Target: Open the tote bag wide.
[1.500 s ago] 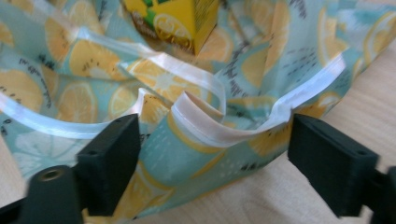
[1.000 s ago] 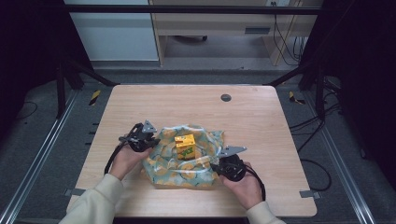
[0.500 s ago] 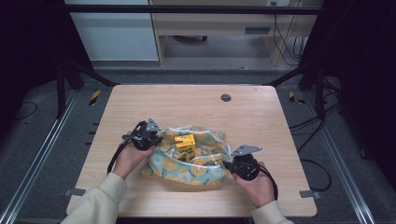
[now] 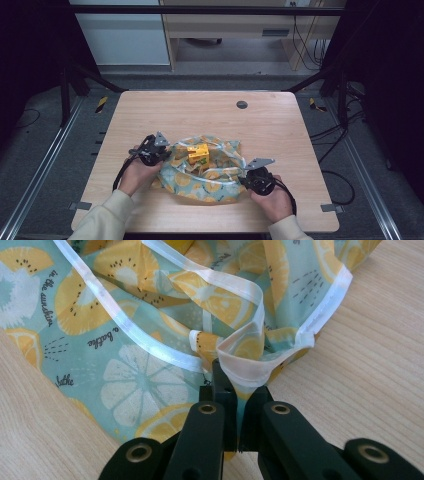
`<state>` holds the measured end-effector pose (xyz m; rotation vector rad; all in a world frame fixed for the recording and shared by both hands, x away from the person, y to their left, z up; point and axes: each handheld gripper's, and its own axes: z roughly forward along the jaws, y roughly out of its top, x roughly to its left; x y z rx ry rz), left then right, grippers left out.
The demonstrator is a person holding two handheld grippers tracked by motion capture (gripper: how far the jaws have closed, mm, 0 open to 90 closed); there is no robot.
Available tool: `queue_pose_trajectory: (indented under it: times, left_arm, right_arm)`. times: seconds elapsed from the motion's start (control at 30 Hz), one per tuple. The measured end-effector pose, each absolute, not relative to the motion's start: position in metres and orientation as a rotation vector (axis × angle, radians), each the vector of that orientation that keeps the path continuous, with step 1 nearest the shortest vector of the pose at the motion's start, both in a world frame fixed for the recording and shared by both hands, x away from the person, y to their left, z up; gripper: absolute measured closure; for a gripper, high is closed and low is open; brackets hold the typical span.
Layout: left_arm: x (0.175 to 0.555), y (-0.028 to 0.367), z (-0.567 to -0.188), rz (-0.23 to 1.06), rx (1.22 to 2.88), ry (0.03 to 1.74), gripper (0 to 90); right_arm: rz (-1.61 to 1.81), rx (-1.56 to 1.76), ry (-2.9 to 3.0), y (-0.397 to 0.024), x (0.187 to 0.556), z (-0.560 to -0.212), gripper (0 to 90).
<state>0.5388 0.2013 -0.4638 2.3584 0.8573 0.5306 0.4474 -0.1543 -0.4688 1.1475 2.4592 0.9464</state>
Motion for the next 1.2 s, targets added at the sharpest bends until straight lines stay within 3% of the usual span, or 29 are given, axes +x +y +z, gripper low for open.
queue_pose_trajectory:
  times: [1.2]
  left_arm:
    - [0.548, 0.217, -0.479, 0.524, 2.383, 0.922, 88.9]
  right_arm:
    - [0.783, 1.12, 2.542, -0.152, 0.447, -0.477, 90.0]
